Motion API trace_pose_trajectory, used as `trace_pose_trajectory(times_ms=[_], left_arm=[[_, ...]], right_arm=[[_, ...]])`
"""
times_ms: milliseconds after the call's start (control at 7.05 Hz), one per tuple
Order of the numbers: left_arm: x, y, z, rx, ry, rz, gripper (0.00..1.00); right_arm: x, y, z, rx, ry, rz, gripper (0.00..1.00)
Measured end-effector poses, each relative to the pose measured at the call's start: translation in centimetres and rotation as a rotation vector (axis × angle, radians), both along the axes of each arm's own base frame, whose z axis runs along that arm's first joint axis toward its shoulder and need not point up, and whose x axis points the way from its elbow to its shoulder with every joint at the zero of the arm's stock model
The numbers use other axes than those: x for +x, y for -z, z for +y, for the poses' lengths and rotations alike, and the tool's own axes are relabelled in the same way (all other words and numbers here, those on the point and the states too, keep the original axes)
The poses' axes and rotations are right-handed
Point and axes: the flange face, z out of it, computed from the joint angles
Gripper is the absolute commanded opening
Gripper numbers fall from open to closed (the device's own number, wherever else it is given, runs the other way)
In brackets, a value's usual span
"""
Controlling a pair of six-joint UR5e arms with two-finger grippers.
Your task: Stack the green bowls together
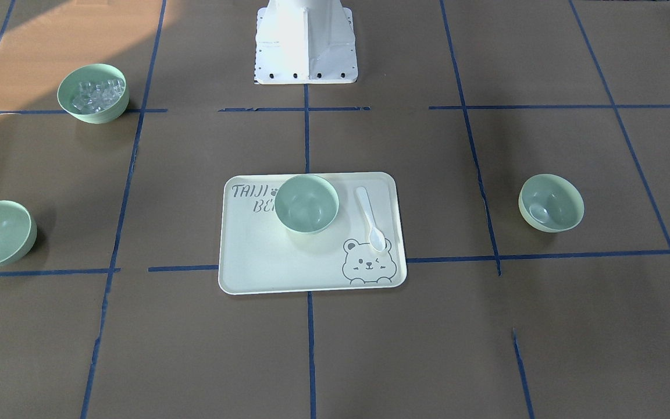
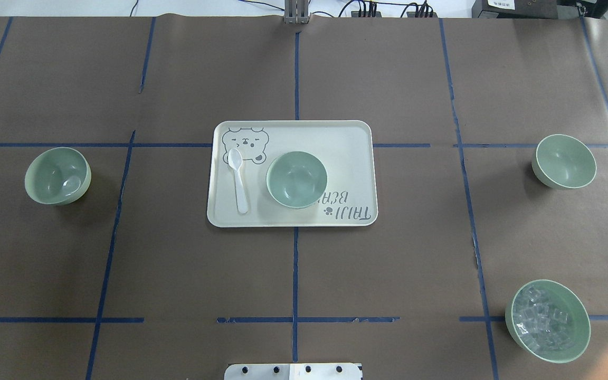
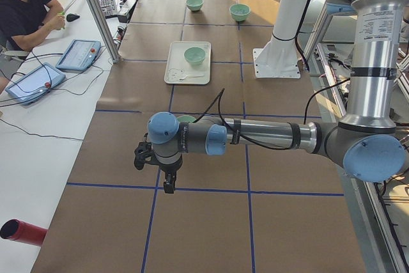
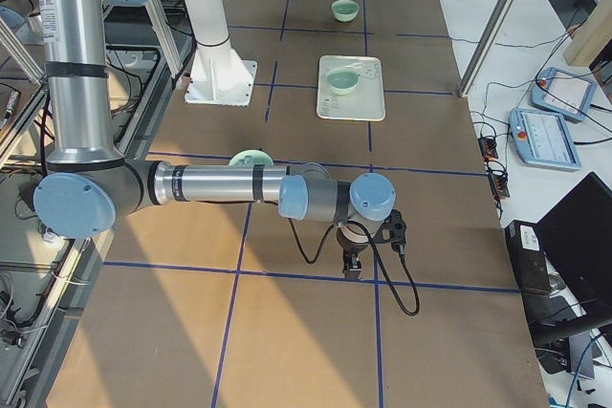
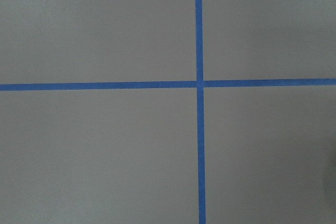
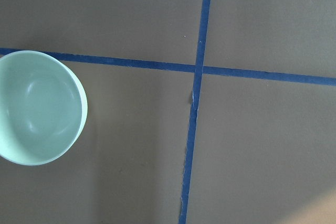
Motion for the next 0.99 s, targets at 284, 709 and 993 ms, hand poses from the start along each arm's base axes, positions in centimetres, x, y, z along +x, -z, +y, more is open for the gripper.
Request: trace_pose_trajectory(times_ms=[284, 709, 993], left_arm=[[0.0, 0.0, 0.0, 0.004, -0.001, 0.0, 1.0], [2.4, 2.5, -1.1, 0.062, -0.03, 0.005, 1.0], [8.6, 5.6, -1.9, 0.101, -0.026, 0.039, 1.0]], right_arm=[[0.0, 0.2, -0.1, 0.005, -0.001, 0.001, 1.0], [0.0, 1.5, -0.2, 0.013, -0.016, 0.001, 1.0], [0.0, 2.7, -1.0, 0.024, -0.029, 0.001, 1.0]])
